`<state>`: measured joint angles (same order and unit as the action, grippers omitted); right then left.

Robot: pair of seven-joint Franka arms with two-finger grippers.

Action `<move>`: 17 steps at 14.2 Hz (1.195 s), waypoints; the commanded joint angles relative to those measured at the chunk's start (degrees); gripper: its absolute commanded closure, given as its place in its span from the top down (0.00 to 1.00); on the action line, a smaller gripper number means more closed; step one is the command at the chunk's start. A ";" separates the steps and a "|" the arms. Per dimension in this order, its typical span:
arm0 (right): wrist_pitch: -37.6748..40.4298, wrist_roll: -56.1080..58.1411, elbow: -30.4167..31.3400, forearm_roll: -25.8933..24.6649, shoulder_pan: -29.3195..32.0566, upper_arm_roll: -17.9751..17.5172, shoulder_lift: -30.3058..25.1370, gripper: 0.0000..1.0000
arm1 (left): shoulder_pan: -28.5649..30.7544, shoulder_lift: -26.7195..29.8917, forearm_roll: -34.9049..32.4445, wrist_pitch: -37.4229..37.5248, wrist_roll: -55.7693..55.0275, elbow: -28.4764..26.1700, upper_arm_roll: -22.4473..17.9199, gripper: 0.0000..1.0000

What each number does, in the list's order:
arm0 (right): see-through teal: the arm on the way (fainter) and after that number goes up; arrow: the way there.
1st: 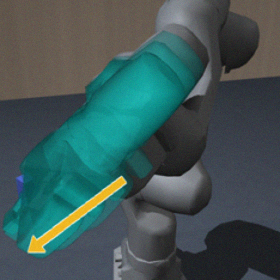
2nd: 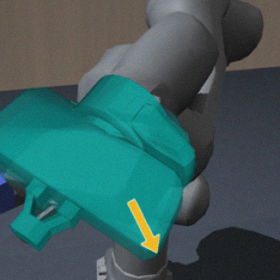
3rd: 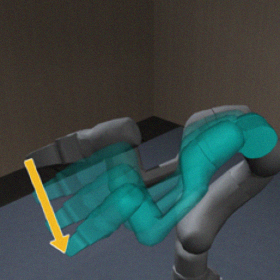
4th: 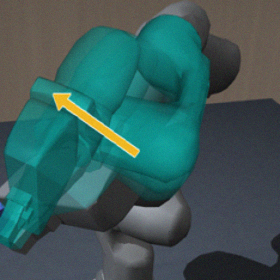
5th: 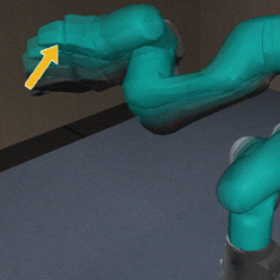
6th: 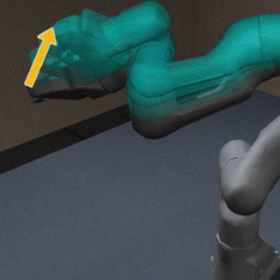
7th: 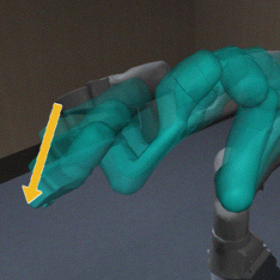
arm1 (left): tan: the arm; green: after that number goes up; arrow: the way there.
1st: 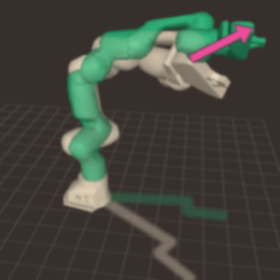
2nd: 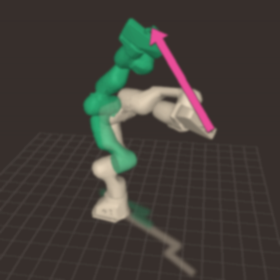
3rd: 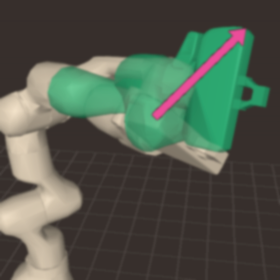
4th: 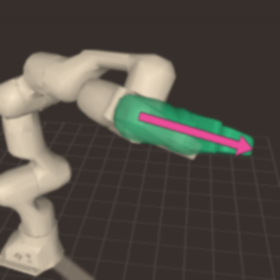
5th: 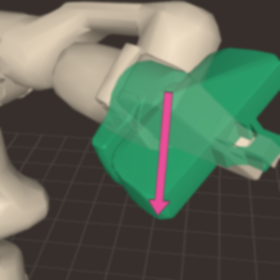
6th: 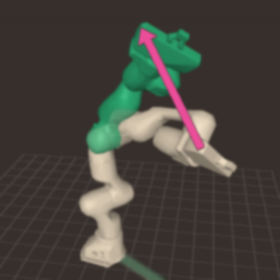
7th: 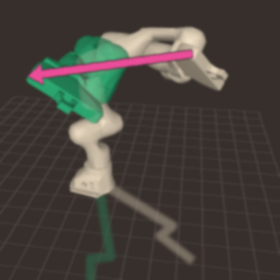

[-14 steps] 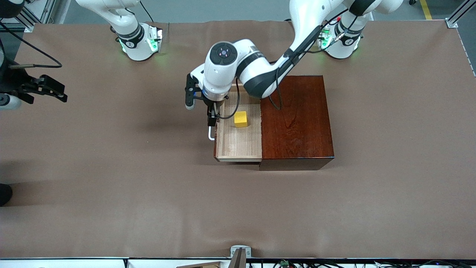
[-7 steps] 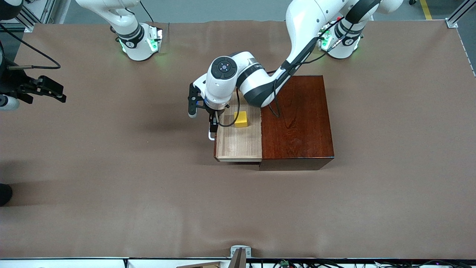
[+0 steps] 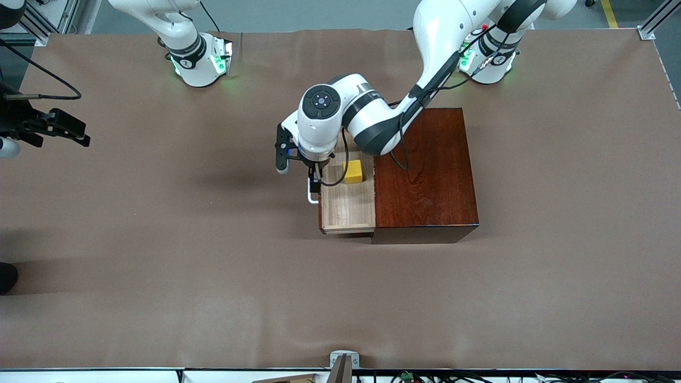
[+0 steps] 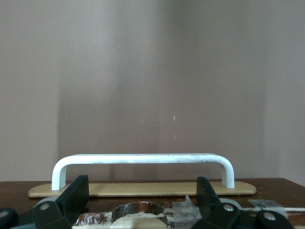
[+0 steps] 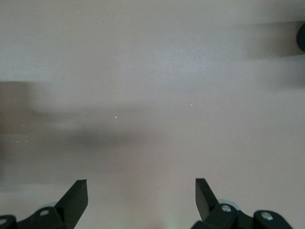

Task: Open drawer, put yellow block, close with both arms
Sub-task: 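Push the drawer front shut into the box with the left gripper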

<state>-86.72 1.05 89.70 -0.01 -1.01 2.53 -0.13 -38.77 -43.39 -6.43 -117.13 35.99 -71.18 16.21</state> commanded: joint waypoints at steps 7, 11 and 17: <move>1.21 -0.87 0.48 0.63 2.15 -0.34 -1.89 1.00 | 0.63 4.72 -7.70 16.39 0.05 -1.50 -4.44 1.00; 1.12 -5.35 0.39 0.63 1.89 -0.60 -2.24 1.00 | 2.20 4.98 -10.80 22.37 0.14 -1.59 -4.43 1.00; 2.00 -3.16 0.39 0.54 1.36 -1.04 -2.07 1.00 | 3.53 5.07 -9.23 24.07 -0.56 -1.33 -3.56 1.00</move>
<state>-85.21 -2.62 89.60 0.00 0.20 1.94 -1.16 -36.47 -40.55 -14.29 -95.52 35.97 -71.00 13.30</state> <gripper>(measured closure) 0.000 0.000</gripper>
